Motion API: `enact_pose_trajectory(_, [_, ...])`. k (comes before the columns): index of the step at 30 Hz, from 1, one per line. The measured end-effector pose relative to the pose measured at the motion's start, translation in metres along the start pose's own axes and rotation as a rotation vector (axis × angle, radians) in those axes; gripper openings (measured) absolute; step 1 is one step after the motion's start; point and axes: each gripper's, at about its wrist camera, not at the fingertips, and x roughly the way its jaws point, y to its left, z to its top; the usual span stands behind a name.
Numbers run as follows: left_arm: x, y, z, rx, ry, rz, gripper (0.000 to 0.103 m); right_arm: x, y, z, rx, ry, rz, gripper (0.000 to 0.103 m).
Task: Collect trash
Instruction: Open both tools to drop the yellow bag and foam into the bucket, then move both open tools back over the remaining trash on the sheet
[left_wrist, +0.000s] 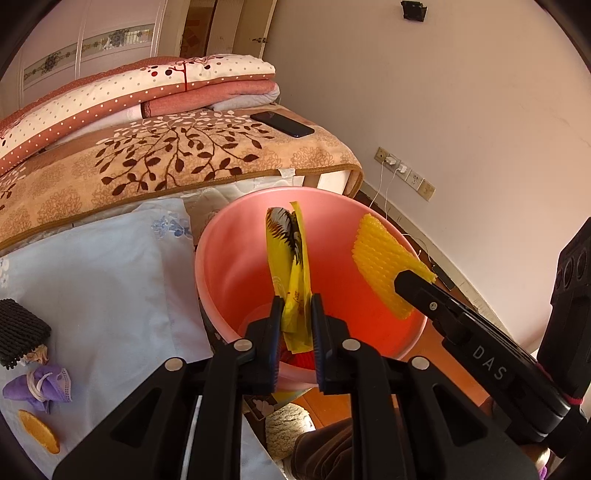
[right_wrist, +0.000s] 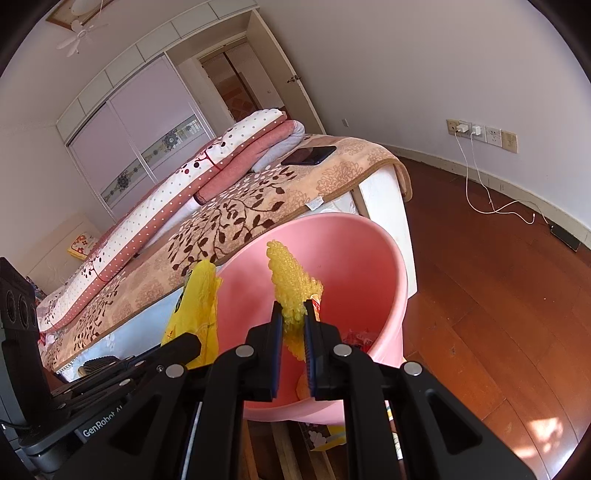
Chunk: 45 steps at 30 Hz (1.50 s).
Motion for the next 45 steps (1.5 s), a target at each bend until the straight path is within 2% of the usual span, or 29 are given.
enact_pose_trajectory(4, [0.006,0.007,0.000,-0.025,0.017,-0.007,0.031,0.005,-0.002,-0.001,0.004,0.006,-0.010,0.010])
enact_pose_trajectory(9, [0.004,0.008,-0.002,-0.026,0.014,-0.015,0.033,0.009,-0.003,-0.003,0.013,0.009,-0.019,0.012])
enact_pose_trajectory(11, [0.001,0.007,-0.002,-0.022,0.009,-0.014,0.033,0.010,-0.003,-0.003,0.018,0.012,-0.024,0.027])
enact_pose_trajectory(13, [-0.002,0.007,-0.003,-0.019,0.004,-0.016,0.033,0.008,-0.003,-0.005,0.023,0.007,-0.034,0.035])
enact_pose_trajectory(28, [-0.035,0.012,-0.011,-0.035,-0.033,0.002,0.033,-0.022,0.019,-0.012,-0.032,0.005,-0.018,0.039])
enact_pose_trajectory(45, [-0.105,0.047,-0.043,-0.079,-0.082,0.084,0.033,-0.061,0.086,-0.048,-0.157,0.035,0.035,0.039])
